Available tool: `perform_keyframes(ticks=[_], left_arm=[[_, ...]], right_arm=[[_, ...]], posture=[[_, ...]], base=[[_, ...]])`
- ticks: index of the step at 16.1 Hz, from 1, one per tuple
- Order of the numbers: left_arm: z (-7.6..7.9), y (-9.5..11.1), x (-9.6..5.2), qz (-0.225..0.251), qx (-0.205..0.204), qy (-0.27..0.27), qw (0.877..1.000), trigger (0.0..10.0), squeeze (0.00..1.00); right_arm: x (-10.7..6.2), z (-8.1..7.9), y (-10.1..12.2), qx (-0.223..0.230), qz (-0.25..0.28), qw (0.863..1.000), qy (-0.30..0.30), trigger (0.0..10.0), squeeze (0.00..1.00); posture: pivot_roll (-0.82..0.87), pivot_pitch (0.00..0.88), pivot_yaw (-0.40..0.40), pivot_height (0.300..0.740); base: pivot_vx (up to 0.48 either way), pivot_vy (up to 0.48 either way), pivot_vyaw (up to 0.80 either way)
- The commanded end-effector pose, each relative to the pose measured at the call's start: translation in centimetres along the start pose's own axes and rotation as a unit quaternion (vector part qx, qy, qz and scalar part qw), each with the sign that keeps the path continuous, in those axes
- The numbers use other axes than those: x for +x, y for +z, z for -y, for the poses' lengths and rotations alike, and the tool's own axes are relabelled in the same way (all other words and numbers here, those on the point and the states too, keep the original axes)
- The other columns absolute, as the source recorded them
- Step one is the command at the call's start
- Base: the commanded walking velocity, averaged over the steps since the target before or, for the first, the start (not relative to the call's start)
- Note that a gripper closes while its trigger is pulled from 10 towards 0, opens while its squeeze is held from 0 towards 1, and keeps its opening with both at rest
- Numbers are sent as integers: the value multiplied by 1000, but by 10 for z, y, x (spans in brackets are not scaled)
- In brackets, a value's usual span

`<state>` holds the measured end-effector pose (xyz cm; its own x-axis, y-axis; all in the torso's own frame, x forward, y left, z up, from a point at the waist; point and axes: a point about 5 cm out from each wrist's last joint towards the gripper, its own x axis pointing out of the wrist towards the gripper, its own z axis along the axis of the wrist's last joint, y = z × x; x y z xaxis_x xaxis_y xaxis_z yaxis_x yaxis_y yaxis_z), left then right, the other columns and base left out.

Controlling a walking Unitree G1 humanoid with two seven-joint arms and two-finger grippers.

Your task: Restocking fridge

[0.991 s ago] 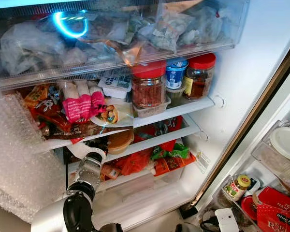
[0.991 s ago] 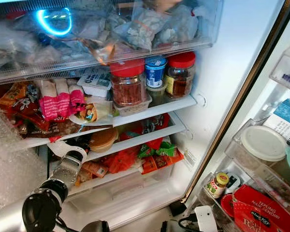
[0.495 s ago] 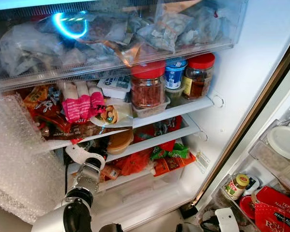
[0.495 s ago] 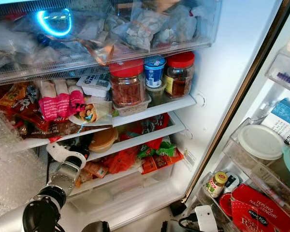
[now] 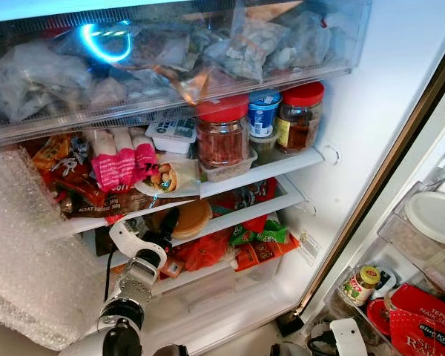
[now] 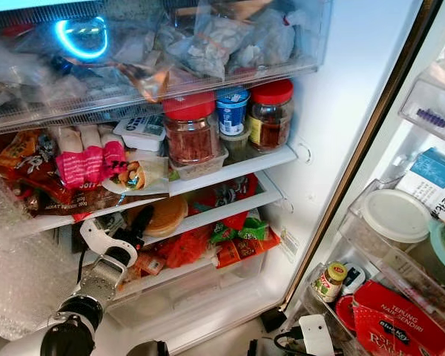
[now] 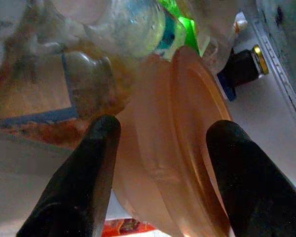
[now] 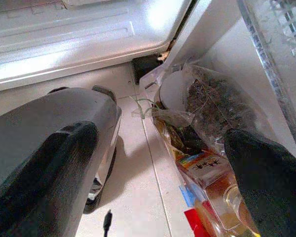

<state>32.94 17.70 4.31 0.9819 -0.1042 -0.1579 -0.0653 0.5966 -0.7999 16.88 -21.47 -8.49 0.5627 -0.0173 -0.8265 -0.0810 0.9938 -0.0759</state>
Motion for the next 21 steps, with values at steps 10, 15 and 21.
perform_keyframes(ticks=[10, 15, 21], left_arm=[[19, -2, 9, -2, -21, -22, 1000, 10000, 0], [26, 4, 17, 9, -35, -8, 999, 10000, 0], [24, 13, 19, 27, -53, 8, 998, 10000, 0]], right_arm=[[1, -6, 0, 1, -4, 1000, 6, 10000, 0], [1, -4, 3, -1, -2, 1000, 6, 10000, 0], [2, -4, 4, -1, 0, 1000, 5, 10000, 0]], posture=[[-91, 0, 4, 645], [-93, 0, -2, 645], [-89, 0, -4, 645]], base=[[0, 0, 0], [0, 0, 0], [0, 0, 0]])
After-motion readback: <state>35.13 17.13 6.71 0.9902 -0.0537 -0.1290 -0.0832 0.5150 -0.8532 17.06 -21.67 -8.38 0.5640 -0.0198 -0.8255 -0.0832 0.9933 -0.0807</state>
